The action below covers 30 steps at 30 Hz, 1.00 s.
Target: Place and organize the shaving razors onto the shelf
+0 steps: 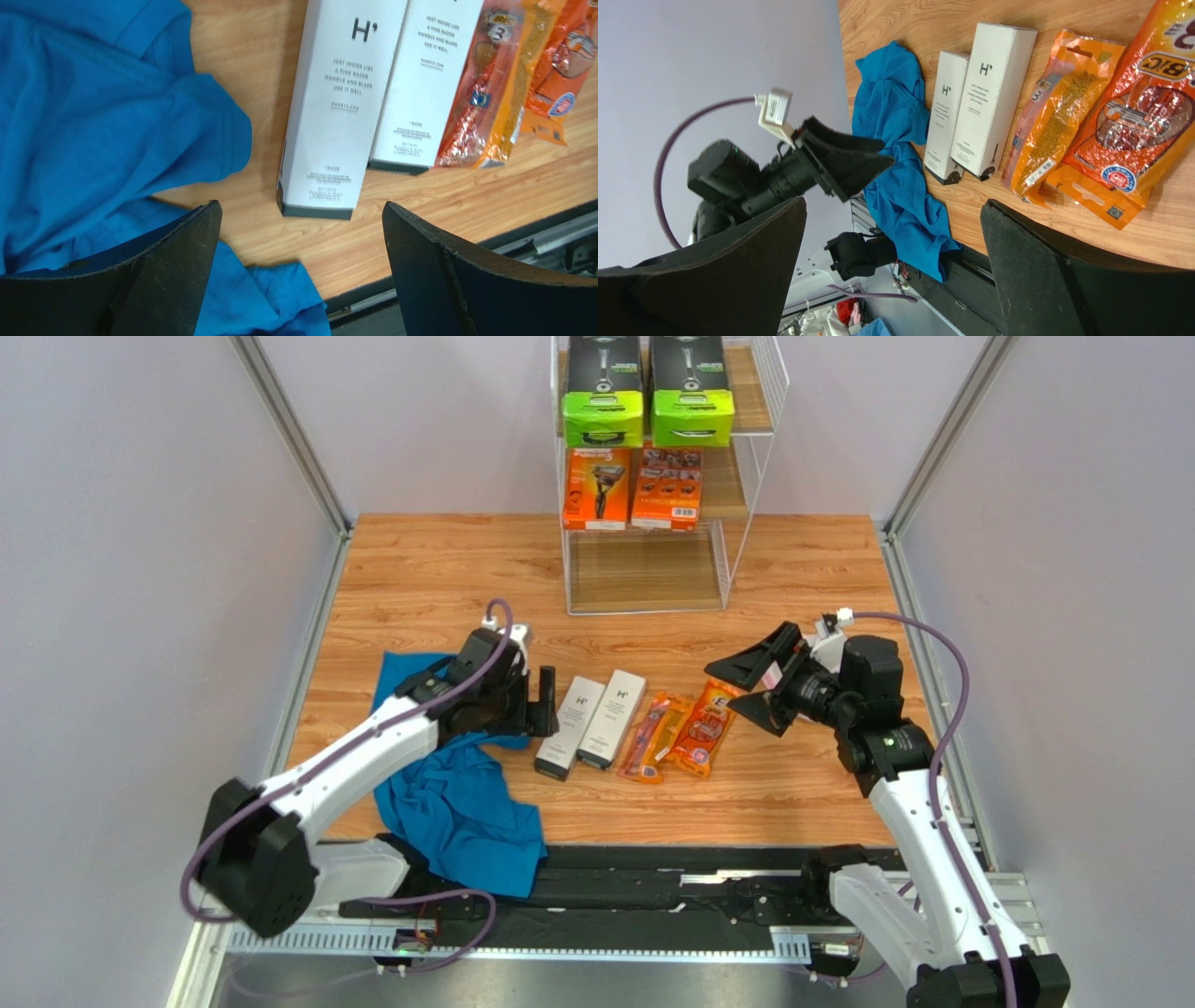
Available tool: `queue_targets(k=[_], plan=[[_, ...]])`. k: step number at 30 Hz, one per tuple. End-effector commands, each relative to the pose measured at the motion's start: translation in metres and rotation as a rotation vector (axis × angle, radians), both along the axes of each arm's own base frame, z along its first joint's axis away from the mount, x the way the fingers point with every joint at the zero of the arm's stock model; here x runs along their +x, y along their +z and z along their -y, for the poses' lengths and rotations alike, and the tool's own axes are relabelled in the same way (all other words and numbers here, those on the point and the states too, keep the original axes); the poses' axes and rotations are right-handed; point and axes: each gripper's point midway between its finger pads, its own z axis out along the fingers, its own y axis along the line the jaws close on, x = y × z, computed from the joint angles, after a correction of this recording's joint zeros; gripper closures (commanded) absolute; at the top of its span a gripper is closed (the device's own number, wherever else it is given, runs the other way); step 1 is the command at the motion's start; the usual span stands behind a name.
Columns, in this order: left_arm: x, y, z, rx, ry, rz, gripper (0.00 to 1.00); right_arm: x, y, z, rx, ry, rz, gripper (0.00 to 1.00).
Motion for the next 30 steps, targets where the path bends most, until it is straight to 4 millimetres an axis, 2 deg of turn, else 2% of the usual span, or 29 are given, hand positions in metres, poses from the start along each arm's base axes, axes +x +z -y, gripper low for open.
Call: queue_targets(k=[1, 3, 9, 17, 22, 30], plan=[[0.035, 0.001, 0.02, 0.04, -0.056, 0.026, 0.06, -0.011, 0.0, -0.002, 0.015, 0.023, 0.034, 0.0], [0.045, -0.008, 0.027, 0.053, -0.067, 0.006, 0.06, -0.016, -0.003, -0.002, 0.018, 0.025, 0.037, 0.0], [0.06, -0.027, 0.047, 0.075, -0.112, -0.024, 0.07, -0.024, -0.014, -0.002, 0.021, 0.032, 0.013, 0.0], [0.063, -0.055, 0.066, 0.125, -0.154, -0.072, 0.08, -0.03, -0.018, -0.001, 0.023, 0.033, 0.011, 0.01], [0.065, -0.065, 0.069, 0.172, -0.161, -0.104, 0.08, -0.032, -0.017, -0.002, 0.023, 0.04, 0.011, 0.01], [0.08, -0.067, 0.052, 0.28, -0.1, -0.075, 0.11, -0.036, -0.02, -0.002, 0.019, 0.05, 0.01, 0.01]])
